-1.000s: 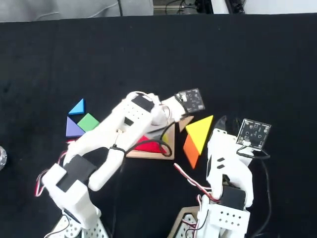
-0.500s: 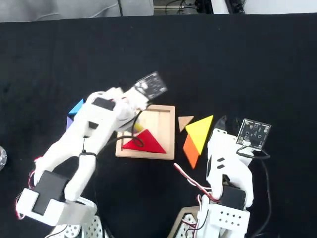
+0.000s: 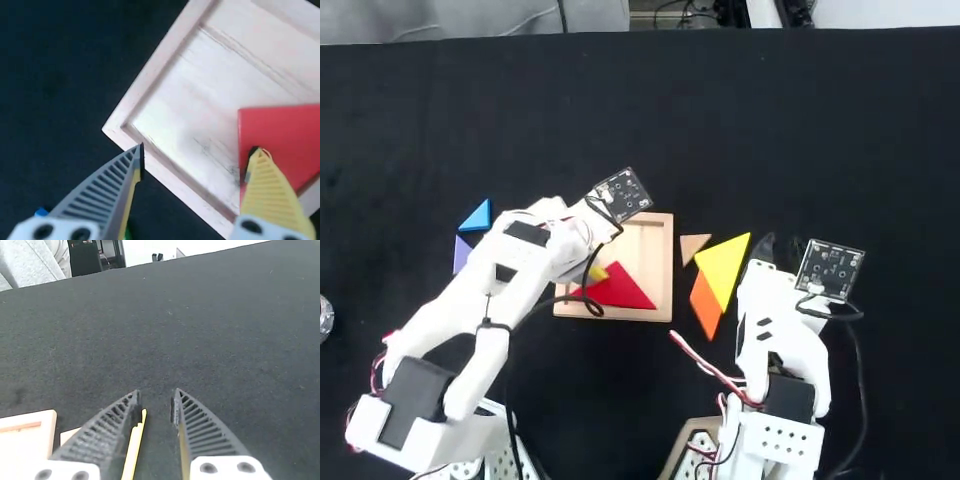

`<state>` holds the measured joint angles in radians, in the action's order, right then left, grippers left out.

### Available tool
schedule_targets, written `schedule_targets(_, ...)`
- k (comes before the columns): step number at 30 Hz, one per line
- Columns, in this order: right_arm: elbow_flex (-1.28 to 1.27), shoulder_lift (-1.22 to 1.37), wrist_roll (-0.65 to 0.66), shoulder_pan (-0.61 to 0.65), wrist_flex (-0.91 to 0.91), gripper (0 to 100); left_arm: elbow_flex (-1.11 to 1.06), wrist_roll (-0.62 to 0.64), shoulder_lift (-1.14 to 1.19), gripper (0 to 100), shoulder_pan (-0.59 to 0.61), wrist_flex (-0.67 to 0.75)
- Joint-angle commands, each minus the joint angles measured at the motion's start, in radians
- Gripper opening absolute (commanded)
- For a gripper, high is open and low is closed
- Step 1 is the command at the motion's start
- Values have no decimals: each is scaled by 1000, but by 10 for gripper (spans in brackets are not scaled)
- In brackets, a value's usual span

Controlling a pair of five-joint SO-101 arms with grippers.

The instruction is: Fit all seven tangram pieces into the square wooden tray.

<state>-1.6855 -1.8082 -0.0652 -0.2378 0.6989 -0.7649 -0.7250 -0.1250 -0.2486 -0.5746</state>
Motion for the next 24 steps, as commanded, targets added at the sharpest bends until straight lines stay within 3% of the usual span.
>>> schedule_targets(1,19,-74,-6,11,-26,113,-8,28,-91,332,-24,6)
schedule_targets(7,21,-74,-6,11,-26,113,-35,28,-230,332,-4,-61)
schedule_targets(16,21,-74,-6,11,-26,113,-166,20,-193,332,94,138)
schedule_targets(24,19,-74,-6,11,-26,113,-182,25,-129,332,38,123)
